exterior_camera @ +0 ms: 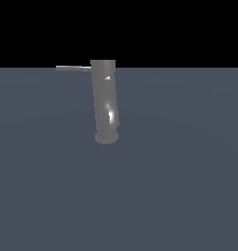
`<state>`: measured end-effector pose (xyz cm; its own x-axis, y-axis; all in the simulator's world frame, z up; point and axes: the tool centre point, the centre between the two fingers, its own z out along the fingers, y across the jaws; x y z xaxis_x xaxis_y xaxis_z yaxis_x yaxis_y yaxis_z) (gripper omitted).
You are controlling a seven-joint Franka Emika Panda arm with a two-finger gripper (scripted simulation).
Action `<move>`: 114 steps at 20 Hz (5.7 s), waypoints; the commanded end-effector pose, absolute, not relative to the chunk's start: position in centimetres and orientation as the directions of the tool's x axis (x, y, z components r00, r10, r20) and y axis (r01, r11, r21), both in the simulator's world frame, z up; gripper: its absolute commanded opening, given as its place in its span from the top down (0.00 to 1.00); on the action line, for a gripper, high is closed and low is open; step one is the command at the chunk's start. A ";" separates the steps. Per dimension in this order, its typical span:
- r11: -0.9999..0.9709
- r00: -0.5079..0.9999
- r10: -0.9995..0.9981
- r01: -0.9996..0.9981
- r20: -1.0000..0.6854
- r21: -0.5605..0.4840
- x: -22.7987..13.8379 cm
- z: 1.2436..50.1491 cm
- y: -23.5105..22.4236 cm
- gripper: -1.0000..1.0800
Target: Turn on the faucet by rotating a designated handle.
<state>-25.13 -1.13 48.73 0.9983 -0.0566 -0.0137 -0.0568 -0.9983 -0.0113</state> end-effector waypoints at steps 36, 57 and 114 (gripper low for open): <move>-0.834 0.834 -0.552 -0.552 -0.014 -0.004 -10.4 46.2 3.8 1.00; -0.517 0.517 -0.856 -0.856 -0.008 0.001 0.9 38.9 10.6 1.00; -0.141 0.141 -0.990 -0.990 0.000 0.000 2.2 28.4 16.9 1.00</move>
